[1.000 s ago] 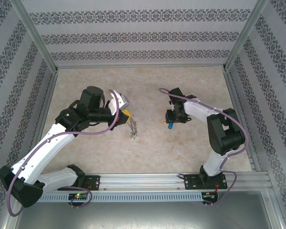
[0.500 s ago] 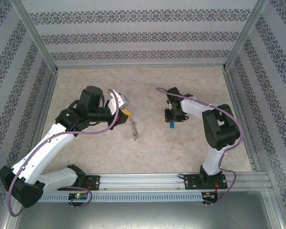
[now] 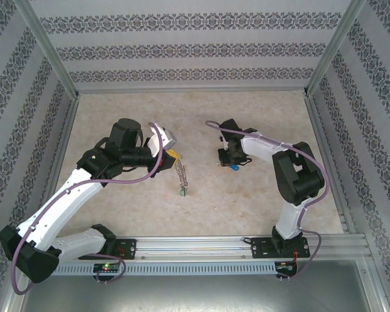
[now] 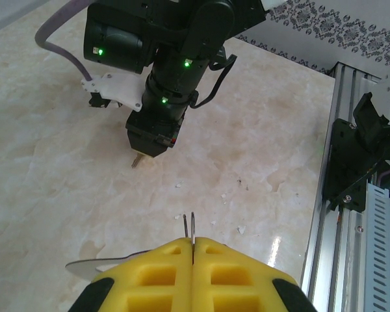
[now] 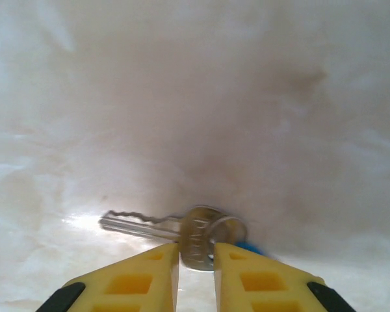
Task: Put the keys on the keyring
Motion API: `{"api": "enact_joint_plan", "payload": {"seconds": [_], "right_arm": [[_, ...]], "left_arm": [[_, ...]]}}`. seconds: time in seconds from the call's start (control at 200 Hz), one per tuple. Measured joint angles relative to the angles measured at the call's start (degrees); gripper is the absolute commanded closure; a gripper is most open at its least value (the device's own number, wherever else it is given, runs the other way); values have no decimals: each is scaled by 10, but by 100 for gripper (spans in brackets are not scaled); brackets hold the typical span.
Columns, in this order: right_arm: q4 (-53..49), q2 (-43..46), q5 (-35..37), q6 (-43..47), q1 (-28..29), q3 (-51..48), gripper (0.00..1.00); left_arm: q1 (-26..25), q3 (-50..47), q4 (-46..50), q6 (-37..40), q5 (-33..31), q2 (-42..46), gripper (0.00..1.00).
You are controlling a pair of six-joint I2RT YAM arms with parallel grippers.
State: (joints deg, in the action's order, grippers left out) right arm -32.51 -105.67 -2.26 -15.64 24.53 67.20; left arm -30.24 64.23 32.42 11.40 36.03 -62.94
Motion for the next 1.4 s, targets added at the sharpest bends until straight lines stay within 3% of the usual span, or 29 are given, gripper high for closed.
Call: {"api": "enact_joint_plan", "payload": {"seconds": [0.12,0.365,0.849,1.404], "right_arm": [[0,0,3,6,6,4,78],[-1,0,22,5,4,4,69],[-9,-22,29,-2,-2,27,74],[-13,-29,61,-10,-1,24,68]], "left_arm": [[0,-1,-5,-1,0,0,100],[0,-5,-8,-2,2,0,100],[0,-6,-8,-3,4,4,100],[0,-9,-9,-3,4,10,100]]}}
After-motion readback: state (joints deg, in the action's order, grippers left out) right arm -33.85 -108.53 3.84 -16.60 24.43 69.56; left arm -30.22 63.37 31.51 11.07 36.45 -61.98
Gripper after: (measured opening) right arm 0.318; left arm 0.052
